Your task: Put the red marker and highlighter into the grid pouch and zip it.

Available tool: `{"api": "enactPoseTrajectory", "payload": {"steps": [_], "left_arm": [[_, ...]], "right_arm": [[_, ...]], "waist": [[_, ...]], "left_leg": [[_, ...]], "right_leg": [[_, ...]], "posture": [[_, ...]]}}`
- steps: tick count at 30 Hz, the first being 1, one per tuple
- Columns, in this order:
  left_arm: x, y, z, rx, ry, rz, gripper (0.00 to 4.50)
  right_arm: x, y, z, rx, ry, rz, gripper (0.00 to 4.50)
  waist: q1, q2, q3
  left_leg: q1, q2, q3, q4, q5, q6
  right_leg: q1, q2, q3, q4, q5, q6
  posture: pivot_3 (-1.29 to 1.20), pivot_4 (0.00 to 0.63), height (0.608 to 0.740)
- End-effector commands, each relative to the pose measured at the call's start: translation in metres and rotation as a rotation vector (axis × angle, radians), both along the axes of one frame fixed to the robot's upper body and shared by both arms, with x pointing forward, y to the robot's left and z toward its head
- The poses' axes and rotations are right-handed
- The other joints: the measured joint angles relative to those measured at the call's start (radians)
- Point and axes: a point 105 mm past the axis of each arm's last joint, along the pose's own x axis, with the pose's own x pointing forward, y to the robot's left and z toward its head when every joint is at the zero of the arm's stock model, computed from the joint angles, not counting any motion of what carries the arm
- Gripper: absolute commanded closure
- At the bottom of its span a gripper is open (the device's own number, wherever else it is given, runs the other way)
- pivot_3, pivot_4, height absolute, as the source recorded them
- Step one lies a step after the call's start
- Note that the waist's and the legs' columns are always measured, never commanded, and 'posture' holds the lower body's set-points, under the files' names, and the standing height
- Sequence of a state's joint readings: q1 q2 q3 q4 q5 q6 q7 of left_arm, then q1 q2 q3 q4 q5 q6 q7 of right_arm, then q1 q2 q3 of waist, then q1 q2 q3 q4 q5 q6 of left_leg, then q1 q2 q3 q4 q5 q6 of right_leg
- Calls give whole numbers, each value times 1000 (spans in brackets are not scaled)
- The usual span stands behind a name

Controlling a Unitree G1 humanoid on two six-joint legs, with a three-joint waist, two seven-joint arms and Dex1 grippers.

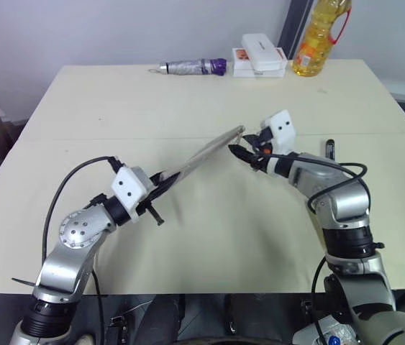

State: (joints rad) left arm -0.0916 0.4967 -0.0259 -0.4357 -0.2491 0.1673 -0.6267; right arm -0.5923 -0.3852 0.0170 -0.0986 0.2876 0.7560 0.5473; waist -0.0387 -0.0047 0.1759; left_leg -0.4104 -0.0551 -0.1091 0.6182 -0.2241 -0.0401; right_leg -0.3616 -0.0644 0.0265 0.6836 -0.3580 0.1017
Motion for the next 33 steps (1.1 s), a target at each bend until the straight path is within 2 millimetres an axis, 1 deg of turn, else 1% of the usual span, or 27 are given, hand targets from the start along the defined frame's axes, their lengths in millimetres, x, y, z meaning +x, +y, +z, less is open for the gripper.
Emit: {"api": "enactPoseTrajectory", "payload": {"steps": [1, 2, 6, 9, 14, 17, 18, 22, 26, 27, 29, 30, 32, 33], "left_arm": [[-3, -4, 8, -3, -51, -1, 4500], [-3, -4, 7, 1, -50, 3, 4500], [2, -8, 1, 11, -49, 24, 4500], [4, -15, -4, 1, -40, 29, 4500], [6, -30, -9, -15, -34, 15, 4500], [11, -38, -9, -25, -48, 18, 4500], [15, -40, -8, -29, -55, 27, 4500], [30, -46, -5, -42, -83, 55, 4500], [35, -51, -2, -60, -98, 55, 4500], [36, -52, -1, -64, -99, 55, 4500], [35, -51, -1, -70, -101, 55, 4500], [35, -51, -1, -71, -101, 55, 4500], [36, -49, -1, -67, -100, 59, 4500], [36, -46, -2, -57, -102, 62, 4500]], "right_arm": [[-7, 12, 20, -31, -91, 62, 4332], [-10, 15, 21, -48, -97, 81, 4428], [-30, 32, 17, -138, -120, 198, 4428], [-50, 50, 11, -203, -136, 315, 4428], [-76, 83, 10, -216, -153, 459, 4428], [-100, 102, 6, -245, -164, 588, 4428], [-103, 105, 5, -244, -160, 606, 4428], [-102, 106, 8, -258, -173, 617, 4428], [-100, 104, 10, -276, -183, 613, 4428], [-98, 101, 11, -269, -169, 607, 4188], [-92, 87, 15, -270, -154, 578, 3594], [-91, 83, 17, -272, -152, 568, 3056], [-76, 58, 23, -315, -179, 459, 2071], [-70, 42, 25, -331, -174, 402, 1555]], "waist": [[0, 0, 0], [-1, 0, 0], [0, 0, 0], [1, 0, 0], [0, 0, 0], [2, -1, 0], [3, -1, 0], [12, -1, 0], [22, -1, 0], [22, -1, 0], [22, -1, 0], [23, -1, 0], [25, -1, 0], [28, -1, 0]], "left_leg": [[0, 0, 0, 0, 0, 0], [0, 0, 0, 0, 0, 0], [0, 0, 0, 0, 0, 0], [0, 0, 0, 0, 0, 0], [0, 0, -1, 0, 0, 0], [0, 0, -1, 0, 0, 0], [0, 0, -1, 0, 0, 0], [0, -1, -1, 1, 0, 0], [0, -1, -1, 1, 0, 0], [0, -1, -1, 1, 0, 0], [0, -1, -1, 1, 0, 0], [0, -1, -1, 1, 0, 0], [0, -1, -1, 1, 0, 0], [0, -1, -1, 1, 0, 0]], "right_leg": [[0, 0, 0, 0, 0, 0], [0, 0, 0, 0, 0, 0], [0, 0, 0, 0, 0, 0], [0, 0, 0, 0, 0, 0], [0, 0, 0, 0, 0, 0], [0, 0, 0, 0, 0, 0], [0, 0, 0, -1, 0, 0], [1, 0, -1, -1, 0, 0], [0, 0, -1, -1, 0, 0], [0, 0, -1, -1, 0, 0], [0, 0, -1, -1, 0, 0], [0, 0, -1, -1, 0, 0], [1, 0, -1, -1, 0, 0], [1, 0, -1, -1, 0, 0]], "posture": [[0, 150, 740], [0, 150, 740], [0, 150, 740], [0, 150, 740], [0, 150, 740], [0, 150, 740], [0, 150, 740], [0, 150, 740], [0, 150, 740], [0, 150, 740], [0, 150, 740], [0, 150, 740], [0, 150, 740], [0, 150, 740]]}}
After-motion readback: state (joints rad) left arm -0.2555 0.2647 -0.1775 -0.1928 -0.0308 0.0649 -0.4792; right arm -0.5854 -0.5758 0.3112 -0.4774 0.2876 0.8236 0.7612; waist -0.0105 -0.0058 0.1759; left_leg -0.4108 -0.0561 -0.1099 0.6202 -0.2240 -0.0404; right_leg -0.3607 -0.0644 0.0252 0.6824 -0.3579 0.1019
